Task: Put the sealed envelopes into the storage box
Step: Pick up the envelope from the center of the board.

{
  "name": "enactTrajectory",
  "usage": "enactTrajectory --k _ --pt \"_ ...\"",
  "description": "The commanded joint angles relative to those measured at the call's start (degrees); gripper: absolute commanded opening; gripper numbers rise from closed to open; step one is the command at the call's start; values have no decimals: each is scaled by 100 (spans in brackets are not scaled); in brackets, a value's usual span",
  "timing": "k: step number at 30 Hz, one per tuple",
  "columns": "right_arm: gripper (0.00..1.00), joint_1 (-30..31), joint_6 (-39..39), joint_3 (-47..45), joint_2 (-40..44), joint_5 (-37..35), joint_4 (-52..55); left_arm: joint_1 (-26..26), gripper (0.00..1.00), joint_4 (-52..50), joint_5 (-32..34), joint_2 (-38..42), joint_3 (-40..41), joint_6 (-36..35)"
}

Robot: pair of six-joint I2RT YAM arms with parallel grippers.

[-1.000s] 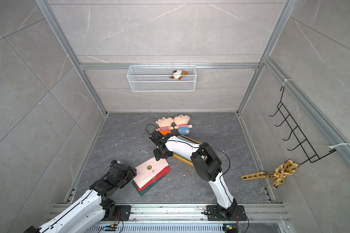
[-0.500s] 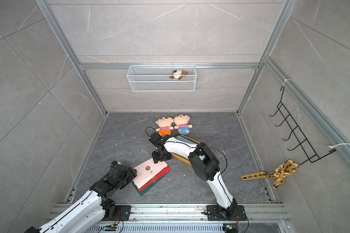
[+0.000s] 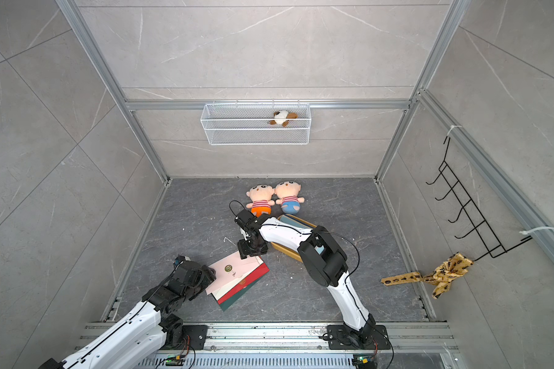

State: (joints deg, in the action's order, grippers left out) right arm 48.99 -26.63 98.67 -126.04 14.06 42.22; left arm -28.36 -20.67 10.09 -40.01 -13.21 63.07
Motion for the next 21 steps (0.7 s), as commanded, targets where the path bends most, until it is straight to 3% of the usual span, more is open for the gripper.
enactTrajectory --k 1,16,21 --pt "60 40 -136 -33 222 387 -195 -12 70 32 6 -11 -18 107" --pt "57 -15 -597 -781 1003 1481 -1280 -17 70 -9 155 13 69 134" --pt "54 -26 -636 -981 1009 1460 -1338 -18 70 -17 145 46 59 136"
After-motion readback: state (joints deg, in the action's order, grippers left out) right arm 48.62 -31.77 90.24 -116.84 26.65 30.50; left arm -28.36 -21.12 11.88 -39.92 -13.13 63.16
